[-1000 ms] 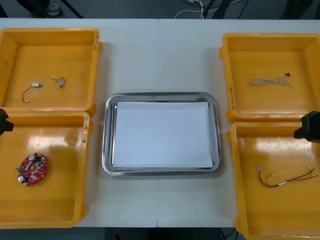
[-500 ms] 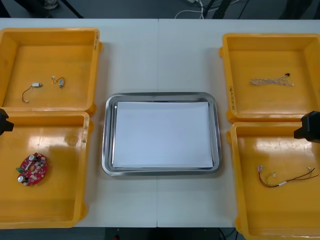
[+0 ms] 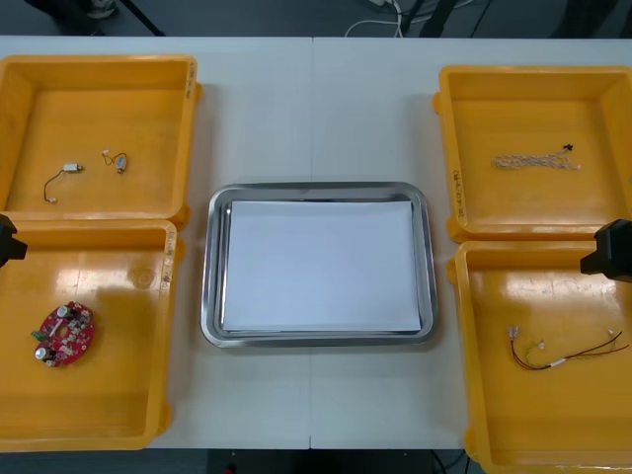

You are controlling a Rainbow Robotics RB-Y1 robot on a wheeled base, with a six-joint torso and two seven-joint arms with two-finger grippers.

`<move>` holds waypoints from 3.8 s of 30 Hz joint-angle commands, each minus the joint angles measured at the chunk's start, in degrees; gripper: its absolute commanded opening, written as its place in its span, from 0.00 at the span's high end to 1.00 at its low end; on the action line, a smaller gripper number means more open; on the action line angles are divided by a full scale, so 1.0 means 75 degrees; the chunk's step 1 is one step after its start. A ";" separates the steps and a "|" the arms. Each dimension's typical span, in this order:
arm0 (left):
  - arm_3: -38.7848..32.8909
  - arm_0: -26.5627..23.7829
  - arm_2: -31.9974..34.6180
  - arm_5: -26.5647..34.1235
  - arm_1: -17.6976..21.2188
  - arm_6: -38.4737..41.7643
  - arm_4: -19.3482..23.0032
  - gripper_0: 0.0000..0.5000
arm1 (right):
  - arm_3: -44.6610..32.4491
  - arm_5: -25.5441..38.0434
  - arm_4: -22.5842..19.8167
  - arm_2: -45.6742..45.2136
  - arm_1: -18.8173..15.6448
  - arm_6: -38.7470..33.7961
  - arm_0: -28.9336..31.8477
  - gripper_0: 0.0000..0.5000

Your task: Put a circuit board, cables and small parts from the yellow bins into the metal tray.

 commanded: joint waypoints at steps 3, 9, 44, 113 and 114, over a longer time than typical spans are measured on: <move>-0.0158 0.0132 0.0132 0.0045 -0.0080 0.0843 -0.0078 0.00 | -0.0222 0.0032 -0.0009 -0.0234 0.0027 0.0133 0.0080 0.00; -0.0158 0.0132 0.0132 0.0045 -0.0080 0.0843 -0.0078 0.00 | -0.0222 0.0032 -0.0009 -0.0234 0.0027 0.0133 0.0080 0.00; -0.0158 0.0132 0.0132 0.0045 -0.0080 0.0843 -0.0078 0.00 | -0.0222 0.0032 -0.0009 -0.0234 0.0027 0.0133 0.0080 0.00; -0.0217 0.0941 0.1151 0.0045 -0.0819 0.3210 -0.0641 0.00 | -0.1769 -0.0162 0.0823 -0.0961 0.0988 -0.4917 0.2366 0.00; -0.0205 0.0988 0.1163 0.0045 -0.0877 0.3316 -0.0676 0.00 | -0.1757 -0.0186 0.0870 -0.0949 0.1035 -0.5117 0.2366 0.00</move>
